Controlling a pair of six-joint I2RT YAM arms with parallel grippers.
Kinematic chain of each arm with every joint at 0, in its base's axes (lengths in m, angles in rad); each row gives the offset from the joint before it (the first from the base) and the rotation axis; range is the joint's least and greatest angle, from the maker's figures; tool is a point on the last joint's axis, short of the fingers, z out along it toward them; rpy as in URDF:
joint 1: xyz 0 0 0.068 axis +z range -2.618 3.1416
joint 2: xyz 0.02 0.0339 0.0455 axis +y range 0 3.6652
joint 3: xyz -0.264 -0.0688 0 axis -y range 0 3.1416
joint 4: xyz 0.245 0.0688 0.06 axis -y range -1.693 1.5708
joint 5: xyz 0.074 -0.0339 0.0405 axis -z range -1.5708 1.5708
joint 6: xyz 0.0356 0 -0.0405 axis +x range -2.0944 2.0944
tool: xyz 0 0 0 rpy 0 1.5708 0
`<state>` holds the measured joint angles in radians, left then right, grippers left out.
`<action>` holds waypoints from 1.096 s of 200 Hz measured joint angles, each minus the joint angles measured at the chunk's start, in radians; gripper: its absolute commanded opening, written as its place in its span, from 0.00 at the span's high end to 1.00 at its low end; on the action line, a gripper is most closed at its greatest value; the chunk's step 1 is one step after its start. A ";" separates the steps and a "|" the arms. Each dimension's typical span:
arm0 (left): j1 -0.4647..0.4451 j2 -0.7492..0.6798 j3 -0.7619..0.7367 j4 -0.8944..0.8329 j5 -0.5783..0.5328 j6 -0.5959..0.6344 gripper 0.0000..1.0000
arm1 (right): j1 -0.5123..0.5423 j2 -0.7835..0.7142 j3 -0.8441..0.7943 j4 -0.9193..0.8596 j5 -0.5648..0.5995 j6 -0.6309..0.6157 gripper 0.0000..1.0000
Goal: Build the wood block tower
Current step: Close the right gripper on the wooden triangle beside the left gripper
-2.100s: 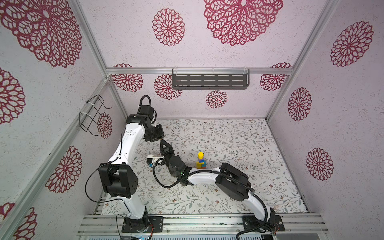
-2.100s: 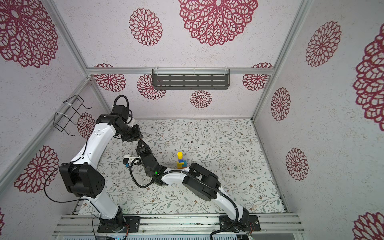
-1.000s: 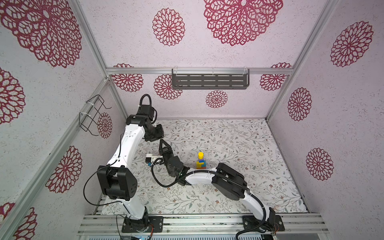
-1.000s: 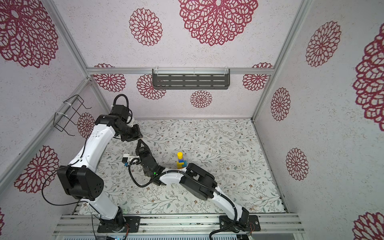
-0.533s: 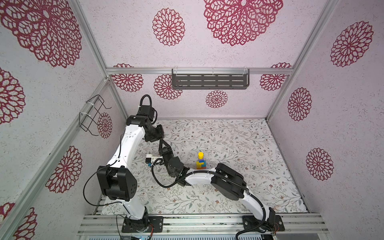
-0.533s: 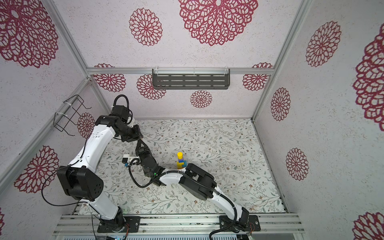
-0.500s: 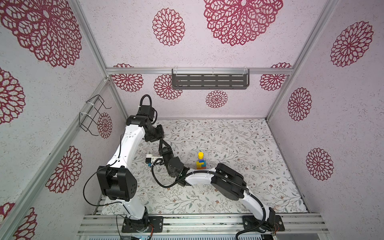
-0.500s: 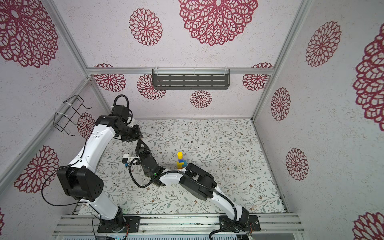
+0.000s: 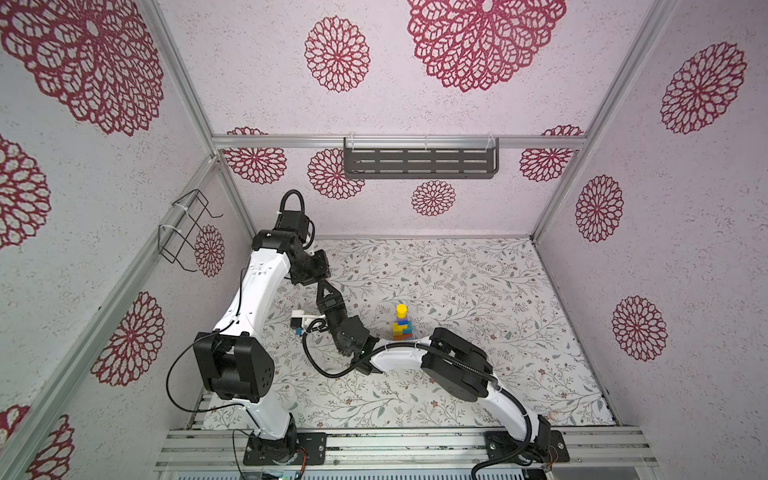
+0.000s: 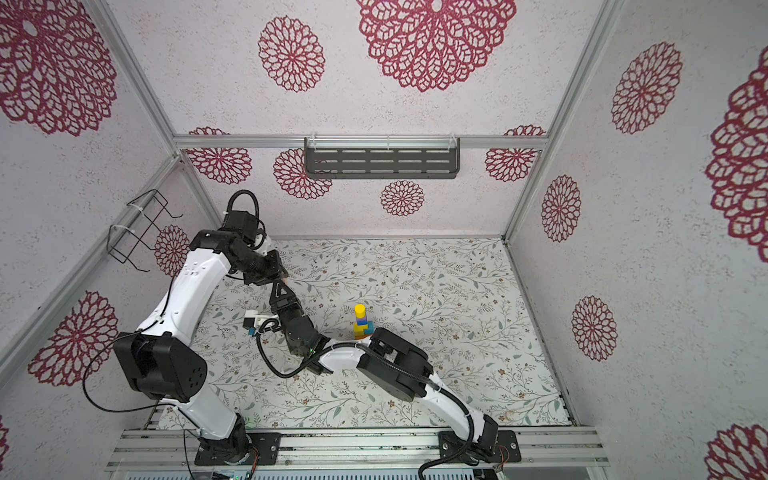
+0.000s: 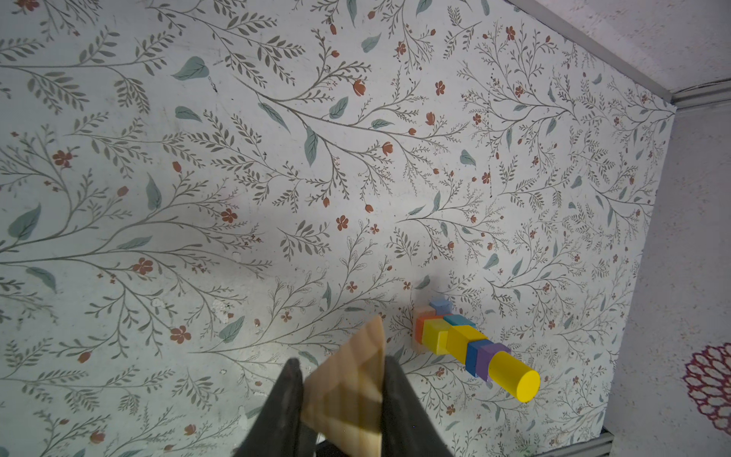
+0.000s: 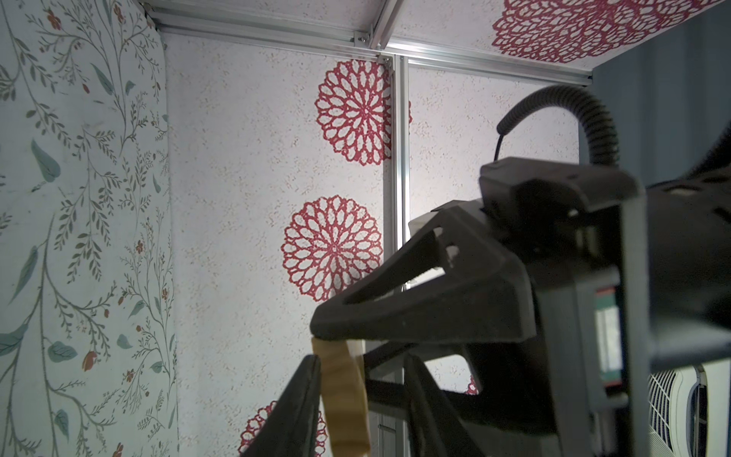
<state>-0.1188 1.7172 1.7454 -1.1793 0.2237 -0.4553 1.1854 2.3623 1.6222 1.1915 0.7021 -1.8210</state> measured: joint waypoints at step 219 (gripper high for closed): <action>-0.006 0.000 -0.003 -0.003 0.014 0.018 0.74 | -0.006 0.000 -0.029 0.069 -0.028 -0.069 1.00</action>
<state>-0.1249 1.7168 1.7420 -1.1824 0.2382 -0.4374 1.1797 2.3619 1.5929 1.2610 0.6743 -1.8896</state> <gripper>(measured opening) 0.311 0.051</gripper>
